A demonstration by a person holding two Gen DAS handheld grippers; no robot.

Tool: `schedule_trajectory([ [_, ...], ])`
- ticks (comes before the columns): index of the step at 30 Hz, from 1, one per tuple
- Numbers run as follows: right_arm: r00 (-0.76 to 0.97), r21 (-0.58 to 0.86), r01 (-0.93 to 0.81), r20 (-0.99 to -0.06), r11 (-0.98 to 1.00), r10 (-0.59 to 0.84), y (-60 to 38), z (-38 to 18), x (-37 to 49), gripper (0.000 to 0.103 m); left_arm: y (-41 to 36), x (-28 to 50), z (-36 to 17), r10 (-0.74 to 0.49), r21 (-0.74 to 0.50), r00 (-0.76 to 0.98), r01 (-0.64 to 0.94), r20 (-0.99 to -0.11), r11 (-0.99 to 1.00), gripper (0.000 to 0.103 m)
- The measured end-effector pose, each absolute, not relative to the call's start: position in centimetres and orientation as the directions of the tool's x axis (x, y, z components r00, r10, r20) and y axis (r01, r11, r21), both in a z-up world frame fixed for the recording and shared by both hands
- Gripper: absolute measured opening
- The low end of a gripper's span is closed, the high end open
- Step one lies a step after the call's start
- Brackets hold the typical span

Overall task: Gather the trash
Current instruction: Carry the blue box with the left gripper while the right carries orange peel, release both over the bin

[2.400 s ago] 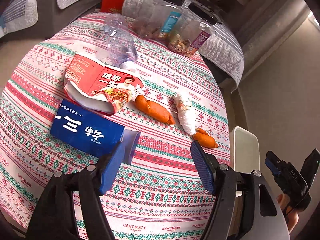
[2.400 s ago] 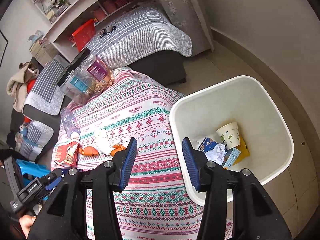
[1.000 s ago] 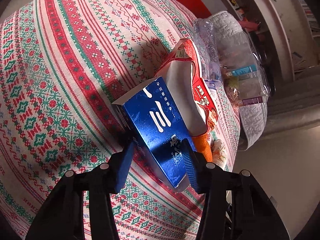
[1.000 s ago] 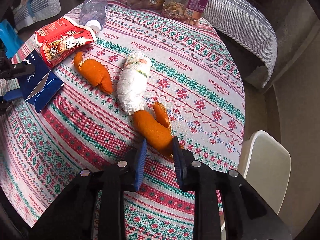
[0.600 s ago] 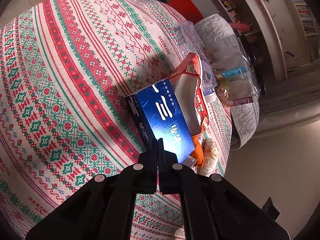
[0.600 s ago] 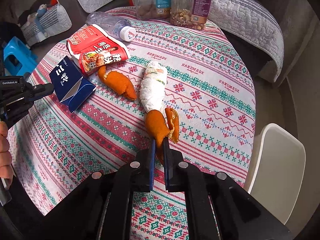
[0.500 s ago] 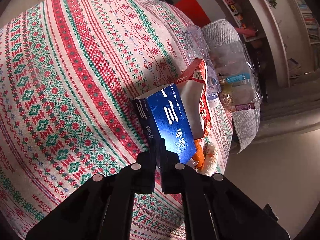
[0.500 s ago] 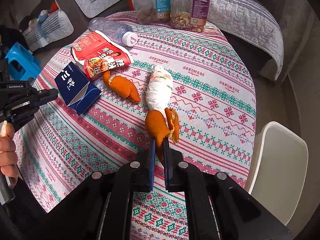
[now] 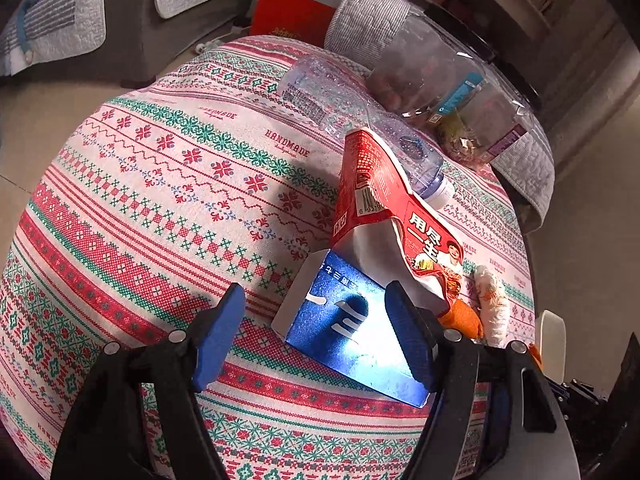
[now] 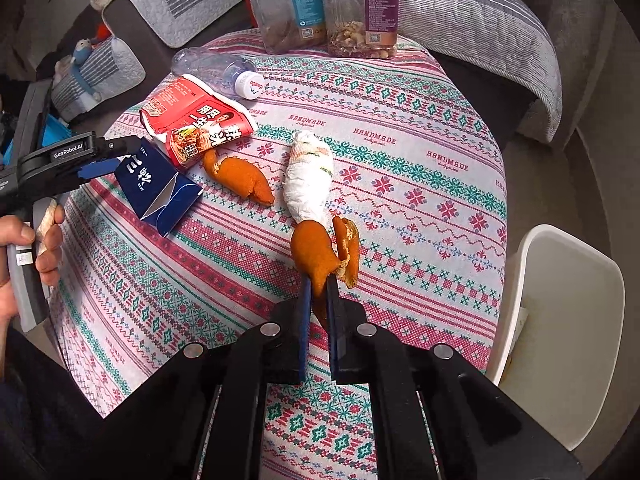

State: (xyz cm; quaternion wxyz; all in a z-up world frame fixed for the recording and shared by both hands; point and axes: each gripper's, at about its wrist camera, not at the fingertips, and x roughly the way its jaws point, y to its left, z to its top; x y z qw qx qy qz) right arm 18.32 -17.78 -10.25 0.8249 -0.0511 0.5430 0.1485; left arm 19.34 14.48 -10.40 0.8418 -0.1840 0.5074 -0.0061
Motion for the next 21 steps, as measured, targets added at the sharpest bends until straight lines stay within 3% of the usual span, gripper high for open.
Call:
schedule_trajectory([
  [2,0.363,0.083,-0.301,-0.911,0.95,0.195,-17.8,-10.3,18.3,0.007,15.0,19.2,-10.9,-0.304,-0.423,0.48,-0.16,-0.823,0.892,0.038],
  [4,0.363,0.088,-0.297,-0.911,0.951,0.197,-17.9,-10.2,18.3,0.007,14.7,18.8,-10.4,-0.333,-0.443,0.477,-0.138,-0.814,0.886,0.02],
  [6,0.359,0.1,-0.286,-0.911,0.953,0.204,-18.2,-10.2,18.4,0.007,14.0,18.1,-9.7,-0.36,-0.45,0.469,-0.093,-0.807,0.888,0.014],
  [21,0.394,0.21,-0.254,-0.869,0.944,0.299,-19.4,-7.9,17.2,0.007,8.0,12.9,-4.4,-0.394,-0.45,0.518,0.019,-0.759,0.893,0.0],
])
